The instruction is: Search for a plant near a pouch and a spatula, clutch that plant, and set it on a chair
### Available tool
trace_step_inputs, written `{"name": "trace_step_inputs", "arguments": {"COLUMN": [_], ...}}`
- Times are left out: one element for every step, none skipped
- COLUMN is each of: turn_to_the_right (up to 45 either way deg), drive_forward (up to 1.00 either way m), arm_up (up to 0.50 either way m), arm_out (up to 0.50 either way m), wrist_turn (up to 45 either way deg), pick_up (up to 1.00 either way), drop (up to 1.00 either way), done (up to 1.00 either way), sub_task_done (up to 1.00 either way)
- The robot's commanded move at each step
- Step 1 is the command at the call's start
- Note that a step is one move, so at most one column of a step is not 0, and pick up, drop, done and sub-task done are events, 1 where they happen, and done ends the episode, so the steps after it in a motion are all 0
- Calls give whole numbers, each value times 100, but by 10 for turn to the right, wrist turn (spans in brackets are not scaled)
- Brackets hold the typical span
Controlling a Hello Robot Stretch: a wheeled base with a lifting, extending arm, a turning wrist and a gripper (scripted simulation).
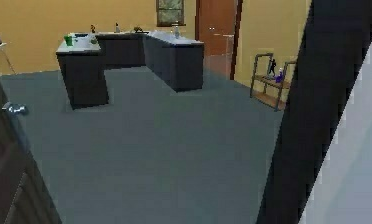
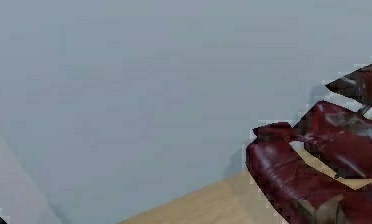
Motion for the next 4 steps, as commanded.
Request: {"name": "trace_step_inputs", "arguments": {"turn_to_the_right": [0,-120,0,0], "drive_forward": [15,0,100,100], "arm_up": [0,0,0,0], "arm_out": [0,0,0,0], "wrist_turn": [0,0,0,0], "pick_up": [0,0,0,0], "drop": [0,0,0,0], "done": [0,0,0,0], "sub_task_done": [0,0,0,0]}}
